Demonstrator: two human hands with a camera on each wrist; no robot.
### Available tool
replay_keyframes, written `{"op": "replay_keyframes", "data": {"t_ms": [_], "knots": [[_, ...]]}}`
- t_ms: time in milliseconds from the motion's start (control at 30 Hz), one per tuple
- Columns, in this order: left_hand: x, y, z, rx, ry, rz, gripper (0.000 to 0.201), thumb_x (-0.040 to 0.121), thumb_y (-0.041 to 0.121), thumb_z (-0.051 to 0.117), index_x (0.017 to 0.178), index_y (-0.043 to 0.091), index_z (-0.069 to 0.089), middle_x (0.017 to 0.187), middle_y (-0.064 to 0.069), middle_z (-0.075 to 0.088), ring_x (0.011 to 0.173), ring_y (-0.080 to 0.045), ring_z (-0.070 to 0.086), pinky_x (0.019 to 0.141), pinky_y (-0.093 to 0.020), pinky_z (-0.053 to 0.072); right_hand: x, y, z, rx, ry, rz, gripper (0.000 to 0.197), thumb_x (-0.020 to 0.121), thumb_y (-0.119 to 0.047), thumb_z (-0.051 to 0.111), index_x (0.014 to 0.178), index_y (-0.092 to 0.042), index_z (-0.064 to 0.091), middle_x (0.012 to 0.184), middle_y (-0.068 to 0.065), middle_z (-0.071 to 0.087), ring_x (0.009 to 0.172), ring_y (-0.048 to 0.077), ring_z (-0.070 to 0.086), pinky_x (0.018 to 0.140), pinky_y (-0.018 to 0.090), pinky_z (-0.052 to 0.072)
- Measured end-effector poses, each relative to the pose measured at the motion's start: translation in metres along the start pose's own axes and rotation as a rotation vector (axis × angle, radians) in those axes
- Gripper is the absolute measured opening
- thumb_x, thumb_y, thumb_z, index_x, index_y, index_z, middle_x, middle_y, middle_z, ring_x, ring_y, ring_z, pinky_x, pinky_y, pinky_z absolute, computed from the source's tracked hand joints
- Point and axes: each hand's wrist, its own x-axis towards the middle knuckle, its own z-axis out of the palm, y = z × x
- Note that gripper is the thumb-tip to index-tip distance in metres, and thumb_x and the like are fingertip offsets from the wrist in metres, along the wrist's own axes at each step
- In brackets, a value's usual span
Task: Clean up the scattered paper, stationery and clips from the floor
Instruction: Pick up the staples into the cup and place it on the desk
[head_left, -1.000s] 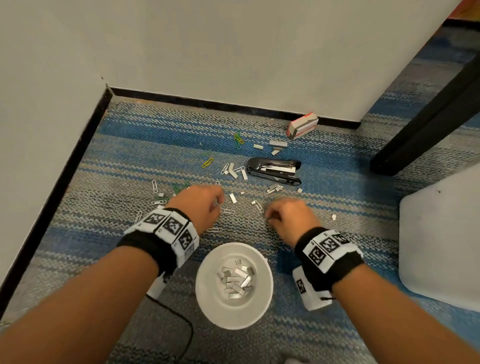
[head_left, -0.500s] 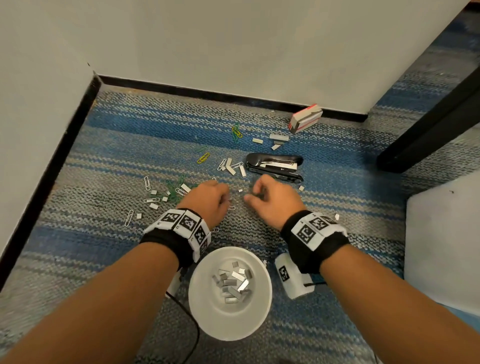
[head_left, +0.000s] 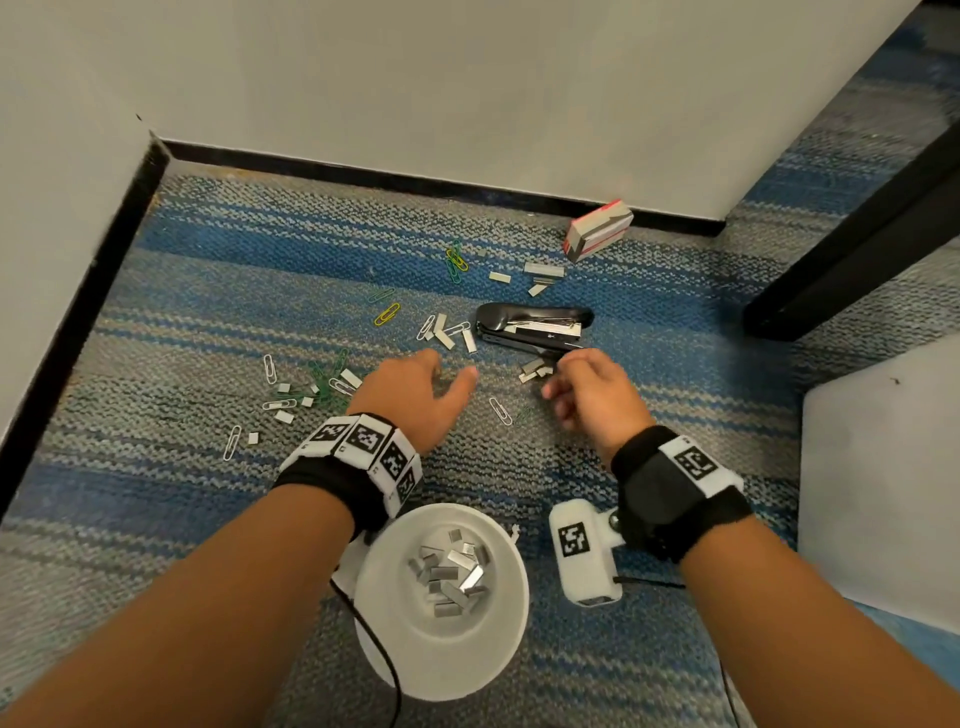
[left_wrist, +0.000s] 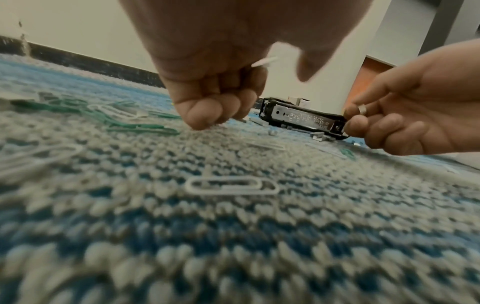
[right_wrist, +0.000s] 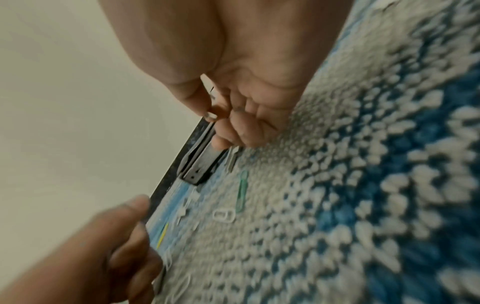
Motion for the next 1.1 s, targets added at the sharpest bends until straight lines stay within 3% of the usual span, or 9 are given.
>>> {"op": "replay_keyframes", "data": {"t_ms": [133,267,367,433,633,733,867,1000,1100], "knots": [[0.007,0.004,0.004,0.043,-0.04,0.082,0.033,0.095,0.033,0.042,0.07,0.011,0.04,0.069,-0.007,0.051,0.08,-0.032,0.056,0.064,-0.031,0.033,0.003,-0.004,-0.014,0.093,0.016,0.043,0.022,0.09,-0.004,0.038,0.079,-0.017,0.051,0.064,0.002,0.05,0.051,0.015,0.04,0.047,0.024,0.03],[0.008,0.005,0.005,-0.007,-0.042,0.096,0.014,0.094,0.019,0.042,0.101,0.009,0.049,0.094,-0.016,0.063,0.091,-0.033,0.059,0.074,-0.035,0.041,0.005,-0.002,-0.012,-0.591,0.042,-0.269,0.01,0.087,-0.021,0.059,0.095,-0.025,0.063,0.064,-0.009,0.052,0.065,0.013,0.052,0.063,0.022,0.041],[0.008,0.007,0.005,0.033,-0.087,0.088,0.023,0.093,0.026,0.049,0.111,0.012,0.047,0.102,-0.013,0.061,0.098,-0.031,0.056,0.076,-0.032,0.038,0.007,-0.003,-0.003,-0.97,-0.036,-0.395,0.034,0.088,-0.026,0.058,0.122,-0.026,0.057,0.095,0.006,0.067,0.099,0.028,0.059,0.087,0.031,0.047],[0.01,0.008,0.006,0.049,-0.104,0.071,0.025,0.092,0.026,0.052,0.113,0.014,0.047,0.104,-0.01,0.059,0.1,-0.029,0.055,0.075,-0.03,0.036,0.01,-0.004,0.001,-1.006,0.003,-0.407,0.032,0.089,-0.026,0.057,0.122,-0.024,0.058,0.111,0.011,0.066,0.109,0.031,0.056,0.092,0.035,0.045],[0.016,0.006,0.009,0.03,-0.083,0.093,0.013,0.089,0.021,0.056,0.094,0.009,0.055,0.102,-0.01,0.055,0.095,-0.029,0.054,0.079,-0.033,0.04,0.006,-0.004,0.001,-0.876,0.024,-0.375,0.011,0.089,-0.026,0.057,0.094,-0.018,0.062,0.082,0.003,0.064,0.081,0.021,0.058,0.074,0.03,0.046],[0.013,0.003,0.01,0.021,-0.04,0.144,0.012,0.09,0.019,0.054,0.092,0.007,0.056,0.099,-0.009,0.051,0.091,-0.027,0.053,0.078,-0.03,0.039,-0.005,-0.003,-0.005,-0.406,-0.027,-0.174,0.015,0.091,-0.022,0.049,0.079,-0.019,0.057,0.063,-0.006,0.05,0.059,0.012,0.045,0.056,0.026,0.035],[0.006,0.001,-0.002,-0.083,0.05,0.113,0.006,0.087,0.015,0.054,0.082,0.011,0.056,0.084,-0.003,0.05,0.078,-0.02,0.048,0.075,-0.028,0.037,-0.033,-0.013,-0.015,0.272,-0.245,0.052,0.022,0.085,-0.014,0.031,0.071,-0.012,0.048,0.061,0.004,0.046,0.05,0.016,0.036,0.048,0.025,0.026],[-0.017,0.004,-0.033,-0.165,0.121,0.083,0.022,0.078,0.012,0.063,0.064,0.023,0.049,0.059,0.01,0.05,0.054,-0.005,0.045,0.057,-0.015,0.039,-0.063,-0.029,-0.01,0.272,-0.452,0.028,0.014,0.07,-0.019,0.04,0.067,-0.012,0.052,0.055,0.002,0.045,0.043,0.012,0.035,0.041,0.02,0.022],[-0.046,0.003,-0.06,-0.235,0.135,0.114,0.02,0.072,0.017,0.069,0.064,0.022,0.051,0.051,0.008,0.054,0.048,-0.004,0.049,0.049,-0.011,0.035,-0.091,-0.047,0.0,-0.05,-0.549,-0.1,0.014,0.077,-0.013,0.047,0.072,-0.02,0.059,0.059,-0.001,0.05,0.048,0.01,0.039,0.042,0.021,0.031]]}}
